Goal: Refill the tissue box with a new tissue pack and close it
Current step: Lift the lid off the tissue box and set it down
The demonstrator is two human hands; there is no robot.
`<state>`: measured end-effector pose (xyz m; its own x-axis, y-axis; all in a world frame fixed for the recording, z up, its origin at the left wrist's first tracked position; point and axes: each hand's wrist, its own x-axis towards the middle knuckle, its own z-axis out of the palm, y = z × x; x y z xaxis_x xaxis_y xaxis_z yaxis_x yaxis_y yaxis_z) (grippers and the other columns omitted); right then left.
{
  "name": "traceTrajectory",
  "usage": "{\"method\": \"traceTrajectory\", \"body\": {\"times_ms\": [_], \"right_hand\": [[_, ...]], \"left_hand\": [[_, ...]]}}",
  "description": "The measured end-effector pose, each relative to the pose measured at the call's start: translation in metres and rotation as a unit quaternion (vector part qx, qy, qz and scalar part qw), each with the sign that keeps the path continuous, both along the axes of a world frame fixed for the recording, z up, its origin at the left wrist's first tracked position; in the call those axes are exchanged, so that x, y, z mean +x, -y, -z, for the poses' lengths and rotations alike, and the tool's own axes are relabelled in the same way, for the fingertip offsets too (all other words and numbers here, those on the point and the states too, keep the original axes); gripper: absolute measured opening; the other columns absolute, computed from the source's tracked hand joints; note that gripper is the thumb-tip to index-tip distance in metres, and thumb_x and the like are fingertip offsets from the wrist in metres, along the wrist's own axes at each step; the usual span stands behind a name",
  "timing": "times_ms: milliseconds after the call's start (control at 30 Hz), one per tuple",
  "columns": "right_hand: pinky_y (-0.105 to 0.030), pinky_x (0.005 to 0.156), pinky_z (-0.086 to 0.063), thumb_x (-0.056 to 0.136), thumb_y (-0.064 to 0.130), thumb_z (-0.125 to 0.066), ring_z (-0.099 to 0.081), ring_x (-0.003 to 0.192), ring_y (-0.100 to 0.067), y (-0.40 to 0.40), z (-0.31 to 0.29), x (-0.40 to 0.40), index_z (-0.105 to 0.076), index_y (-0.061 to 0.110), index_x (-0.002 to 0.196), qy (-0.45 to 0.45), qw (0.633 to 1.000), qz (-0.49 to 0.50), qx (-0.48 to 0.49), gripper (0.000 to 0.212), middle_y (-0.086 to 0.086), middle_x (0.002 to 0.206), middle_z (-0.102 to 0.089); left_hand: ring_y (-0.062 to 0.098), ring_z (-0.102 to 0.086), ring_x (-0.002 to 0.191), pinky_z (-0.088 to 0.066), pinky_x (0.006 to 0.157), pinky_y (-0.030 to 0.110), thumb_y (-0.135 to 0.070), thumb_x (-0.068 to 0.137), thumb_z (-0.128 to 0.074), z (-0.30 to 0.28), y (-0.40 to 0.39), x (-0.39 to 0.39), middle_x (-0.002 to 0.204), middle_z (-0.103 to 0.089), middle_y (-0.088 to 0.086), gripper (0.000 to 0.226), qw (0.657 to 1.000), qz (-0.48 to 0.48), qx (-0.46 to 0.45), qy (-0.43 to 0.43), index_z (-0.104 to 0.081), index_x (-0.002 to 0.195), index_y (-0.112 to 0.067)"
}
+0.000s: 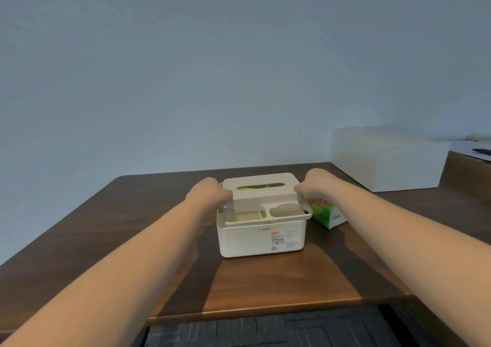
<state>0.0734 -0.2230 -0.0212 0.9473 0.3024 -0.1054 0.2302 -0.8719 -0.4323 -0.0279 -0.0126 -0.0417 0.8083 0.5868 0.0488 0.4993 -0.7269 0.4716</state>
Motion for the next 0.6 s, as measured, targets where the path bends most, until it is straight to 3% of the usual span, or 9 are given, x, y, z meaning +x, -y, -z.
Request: {"method": "traceTrajectory", "body": {"times_ms": [133,333,600], "right_hand": [[-0.031,0.063,-0.042,0.08,0.007,-0.051,-0.053,0.071,-0.029,0.001,0.006,0.006,-0.054,0.006,0.067,0.029,0.999,0.013,0.031,0.014,-0.012,0.079,-0.058],[-0.024,0.048,-0.031,0.077,0.004,-0.05,-0.04,0.053,-0.023,-0.008,-0.003,0.007,-0.056,0.005,0.071,0.054,0.997,0.004,0.056,0.008,-0.008,0.066,-0.05],[-0.022,0.05,-0.034,0.075,0.004,-0.054,-0.049,0.061,-0.024,-0.056,-0.028,-0.006,-0.057,0.005,0.072,0.093,0.99,-0.04,0.096,0.005,-0.009,0.069,-0.052]], "left_hand": [[0.024,-0.049,0.067,-0.036,0.052,0.025,-0.017,0.076,-0.058,0.004,0.005,-0.001,0.07,-0.052,0.002,0.008,0.998,-0.022,-0.017,0.056,-0.053,0.077,-0.011],[0.027,-0.053,0.072,-0.042,0.06,0.029,-0.013,0.075,-0.059,-0.01,-0.004,-0.006,0.078,-0.059,0.005,0.009,0.99,-0.046,-0.058,0.116,-0.061,0.082,-0.009],[0.029,-0.056,0.078,-0.043,0.067,0.03,-0.015,0.079,-0.055,-0.034,-0.05,-0.028,0.074,-0.058,0.004,0.012,0.985,-0.085,-0.032,0.145,-0.062,0.086,-0.008]]}}
